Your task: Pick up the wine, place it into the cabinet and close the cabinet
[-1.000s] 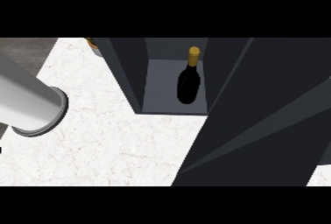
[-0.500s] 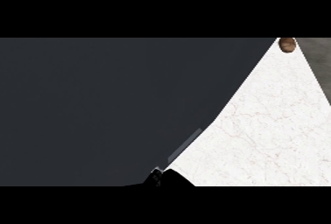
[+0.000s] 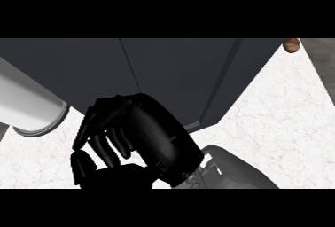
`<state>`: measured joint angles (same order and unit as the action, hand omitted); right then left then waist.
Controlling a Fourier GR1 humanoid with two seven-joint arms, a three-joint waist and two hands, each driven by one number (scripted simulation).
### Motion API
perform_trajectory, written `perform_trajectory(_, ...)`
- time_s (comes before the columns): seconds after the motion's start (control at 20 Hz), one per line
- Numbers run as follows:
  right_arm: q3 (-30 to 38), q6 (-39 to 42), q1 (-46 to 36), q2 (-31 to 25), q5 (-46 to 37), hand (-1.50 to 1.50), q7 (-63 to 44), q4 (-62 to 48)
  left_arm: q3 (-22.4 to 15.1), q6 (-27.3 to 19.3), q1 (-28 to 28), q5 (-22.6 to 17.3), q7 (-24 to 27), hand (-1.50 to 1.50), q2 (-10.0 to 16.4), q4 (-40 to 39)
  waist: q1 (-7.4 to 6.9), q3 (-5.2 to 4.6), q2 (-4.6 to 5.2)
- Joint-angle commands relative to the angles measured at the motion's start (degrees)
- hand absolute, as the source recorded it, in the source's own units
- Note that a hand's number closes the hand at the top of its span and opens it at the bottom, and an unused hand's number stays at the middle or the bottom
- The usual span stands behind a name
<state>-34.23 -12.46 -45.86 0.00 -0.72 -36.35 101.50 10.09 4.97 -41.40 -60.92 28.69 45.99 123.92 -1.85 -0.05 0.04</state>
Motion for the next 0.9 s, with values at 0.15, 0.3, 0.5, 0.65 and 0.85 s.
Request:
perform_trajectory(0.15, 8.2, 2.3, -8.3, 0.0, 0.0, 1.50, 8.7, -16.8, 1.8, 3.6, 0.7, 1.1, -3.6, -1.50, -1.4, -2.3, 0.43, 0.01, 0.21)
perform_trajectory(0.3, 13.2, 6.5, -9.6, -2.0, 1.8, 1.50, 11.0, -20.6, -0.2, -0.4, 2.4, 2.4, -6.6, -1.50, -2.2, 3.1, 0.81, 0.07, 0.21)
perform_trajectory(0.5, 15.2, 7.9, -9.8, -1.5, 0.8, 1.50, 13.7, -24.2, -4.1, -0.9, 5.9, 5.9, -8.3, -1.50, -5.8, 0.5, 1.26, 0.04, 0.07)
perform_trajectory(0.65, 19.9, 11.7, -12.1, -4.1, 3.4, 1.50, 17.1, -29.3, -5.1, -4.6, 8.3, 5.1, -11.7, -1.50, -5.5, 3.2, 1.26, 0.07, 0.25)
perform_trajectory(0.85, 19.2, 11.0, -11.5, -4.9, 0.6, 1.50, 22.1, -32.8, -10.3, -7.8, 12.8, 9.9, -11.2, -1.50, -7.9, 0.2, 1.74, 0.04, 0.48)
